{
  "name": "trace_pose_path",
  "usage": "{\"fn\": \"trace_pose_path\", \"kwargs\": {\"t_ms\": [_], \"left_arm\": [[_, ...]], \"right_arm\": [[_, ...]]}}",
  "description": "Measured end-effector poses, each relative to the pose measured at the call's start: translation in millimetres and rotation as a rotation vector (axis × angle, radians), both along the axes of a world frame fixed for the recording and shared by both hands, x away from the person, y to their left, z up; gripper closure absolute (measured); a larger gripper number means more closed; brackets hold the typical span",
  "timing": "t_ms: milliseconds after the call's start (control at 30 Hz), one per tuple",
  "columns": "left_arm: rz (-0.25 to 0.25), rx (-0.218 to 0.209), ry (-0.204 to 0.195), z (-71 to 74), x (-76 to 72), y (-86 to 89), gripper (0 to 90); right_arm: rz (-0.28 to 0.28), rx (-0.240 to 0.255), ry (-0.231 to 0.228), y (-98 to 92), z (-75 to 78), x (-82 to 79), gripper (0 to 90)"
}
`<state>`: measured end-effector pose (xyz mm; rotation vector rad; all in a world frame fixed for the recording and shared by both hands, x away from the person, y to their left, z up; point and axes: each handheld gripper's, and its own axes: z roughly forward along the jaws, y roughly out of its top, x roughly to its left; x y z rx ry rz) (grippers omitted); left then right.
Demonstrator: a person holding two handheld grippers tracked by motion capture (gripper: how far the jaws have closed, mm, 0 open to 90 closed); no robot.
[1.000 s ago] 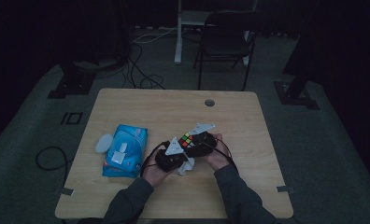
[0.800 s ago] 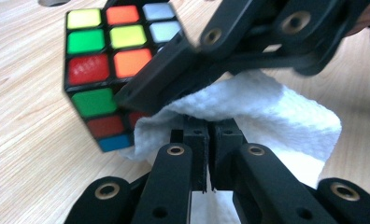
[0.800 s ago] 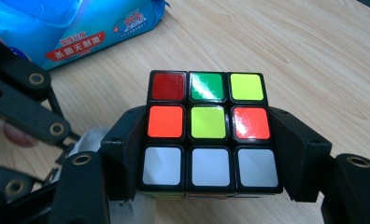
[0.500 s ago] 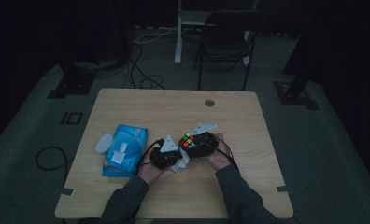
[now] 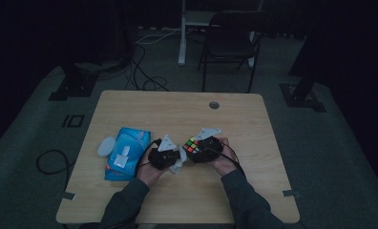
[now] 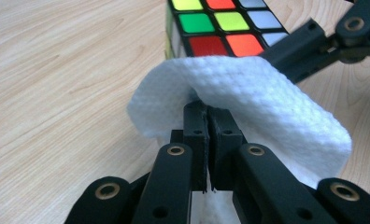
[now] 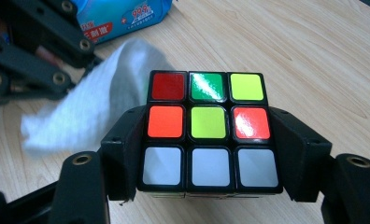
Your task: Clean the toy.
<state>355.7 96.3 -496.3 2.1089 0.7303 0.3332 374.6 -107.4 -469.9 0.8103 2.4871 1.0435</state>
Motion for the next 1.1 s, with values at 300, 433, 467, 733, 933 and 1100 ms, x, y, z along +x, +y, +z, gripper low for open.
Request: {"fn": "trace_pose_path", "kwargs": {"t_ms": [300, 433, 467, 733, 933, 1100], "left_arm": [[0.027, -0.023, -0.012, 7.7, 6.5, 8.4, 88.3], [0.044, -0.044, -0.016, 12.0, 12.3, 11.7, 88.4], [0.046, -0.051, -0.018, 13.3, 13.9, 12.1, 88.3], [0.054, -0.097, -0.013, 18.4, 23.1, 11.4, 88.6], [0.055, -0.109, -0.006, 17.1, 24.2, 9.3, 88.8], [0.045, -0.129, -0.014, 22.3, 23.6, 7.2, 88.8]], "right_arm": [[0.010, -0.015, 0.011, -2.8, -6.7, -3.5, 34.3], [0.032, -0.023, 0.014, 1.2, -9.8, -7.1, 34.3], [0.036, -0.023, 0.016, 2.5, -10.3, -8.0, 34.3], [0.061, -0.019, 0.014, 10.1, -13.6, -10.7, 34.3], [0.071, -0.013, 0.023, 11.4, -14.3, -10.8, 34.3], [0.072, -0.015, 0.028, 12.4, -16.2, -11.1, 34.3]]}}
